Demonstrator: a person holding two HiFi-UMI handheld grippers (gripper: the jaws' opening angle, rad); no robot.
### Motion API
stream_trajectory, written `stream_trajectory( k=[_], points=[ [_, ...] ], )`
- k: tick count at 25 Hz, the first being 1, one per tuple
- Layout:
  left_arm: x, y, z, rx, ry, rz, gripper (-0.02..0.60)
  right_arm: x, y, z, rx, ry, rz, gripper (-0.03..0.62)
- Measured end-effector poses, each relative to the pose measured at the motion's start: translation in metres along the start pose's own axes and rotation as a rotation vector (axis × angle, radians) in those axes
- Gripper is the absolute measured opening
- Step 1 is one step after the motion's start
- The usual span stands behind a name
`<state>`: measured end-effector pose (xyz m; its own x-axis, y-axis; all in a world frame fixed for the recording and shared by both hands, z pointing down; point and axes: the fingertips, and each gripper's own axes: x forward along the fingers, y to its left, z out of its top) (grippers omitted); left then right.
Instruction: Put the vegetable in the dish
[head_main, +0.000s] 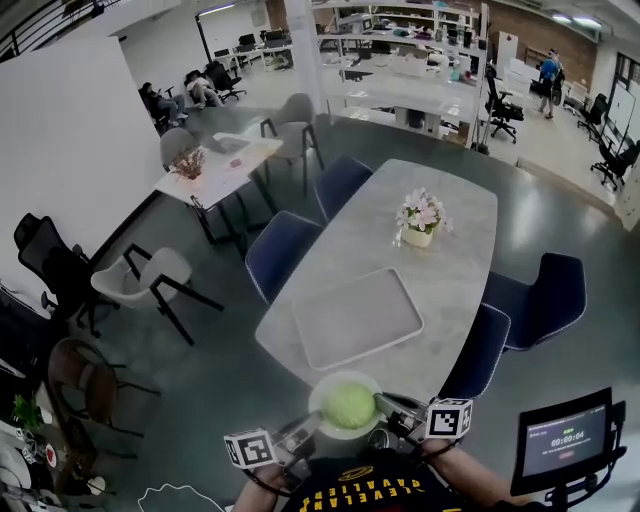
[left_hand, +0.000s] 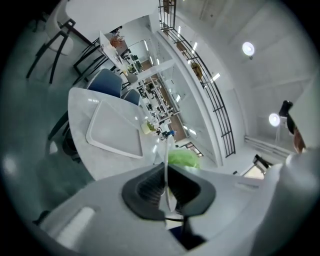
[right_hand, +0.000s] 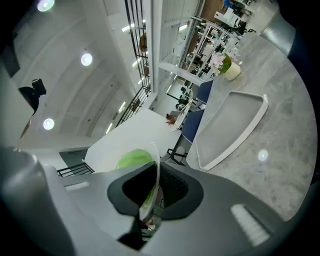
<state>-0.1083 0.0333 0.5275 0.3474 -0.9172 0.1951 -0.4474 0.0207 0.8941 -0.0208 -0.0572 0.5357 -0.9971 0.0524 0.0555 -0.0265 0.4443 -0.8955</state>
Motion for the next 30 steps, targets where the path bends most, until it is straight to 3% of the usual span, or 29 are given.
stream_trajectory(
  k=[8,14,25,30],
  points=[
    [0.048,0.009,0.026,-0.011,0.066,-0.023,0.015,0.001,-0.028,0.038,0.013,-0.037,-0.058,0.031],
    [0.074,0.027,0.052,-0.003,0.160,-0.059,0.015,0.013,-0.046,0.059,0.004,-0.095,-0.130,0.031],
    [0.107,0.113,0.154,0.079,0.393,-0.127,0.018,0.109,-0.101,0.084,0.056,-0.275,-0.258,0.034],
    [0.136,0.119,0.177,0.101,0.478,-0.144,0.018,0.116,-0.114,0.107,0.056,-0.320,-0.321,0.034]
  ],
)
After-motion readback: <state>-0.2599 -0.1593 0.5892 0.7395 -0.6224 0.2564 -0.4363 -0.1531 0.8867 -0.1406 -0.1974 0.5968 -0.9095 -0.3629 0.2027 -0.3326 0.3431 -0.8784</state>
